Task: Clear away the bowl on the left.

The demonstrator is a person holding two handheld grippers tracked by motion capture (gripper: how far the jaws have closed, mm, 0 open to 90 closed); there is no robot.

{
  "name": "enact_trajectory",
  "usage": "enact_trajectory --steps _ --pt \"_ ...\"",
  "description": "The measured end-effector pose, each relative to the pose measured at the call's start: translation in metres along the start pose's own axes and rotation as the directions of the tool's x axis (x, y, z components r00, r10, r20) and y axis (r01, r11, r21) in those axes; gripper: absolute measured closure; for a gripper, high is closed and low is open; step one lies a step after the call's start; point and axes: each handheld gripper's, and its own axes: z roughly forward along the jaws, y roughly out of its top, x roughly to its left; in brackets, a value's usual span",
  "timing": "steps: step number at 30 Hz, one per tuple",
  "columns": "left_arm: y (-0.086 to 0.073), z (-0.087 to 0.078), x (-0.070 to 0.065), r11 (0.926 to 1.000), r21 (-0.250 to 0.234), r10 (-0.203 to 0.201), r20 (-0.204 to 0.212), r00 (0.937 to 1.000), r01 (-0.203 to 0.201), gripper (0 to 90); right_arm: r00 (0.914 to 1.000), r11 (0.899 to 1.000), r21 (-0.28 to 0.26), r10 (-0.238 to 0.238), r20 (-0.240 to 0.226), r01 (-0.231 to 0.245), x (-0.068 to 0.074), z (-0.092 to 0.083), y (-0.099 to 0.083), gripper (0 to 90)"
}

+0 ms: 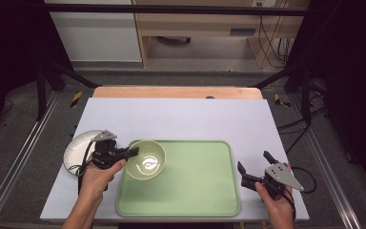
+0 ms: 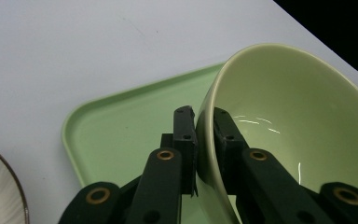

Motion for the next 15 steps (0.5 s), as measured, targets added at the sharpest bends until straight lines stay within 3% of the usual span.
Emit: enact_trajectory --steps 15 --pt "-0.004 0.011 -0.008 0.9991 0.034 0.026 0.006 0.9996 -0.026 82.2 1.0 1.0 0.0 0.0 -0.001 0.0 0.0 0.0 0.0 2.4"
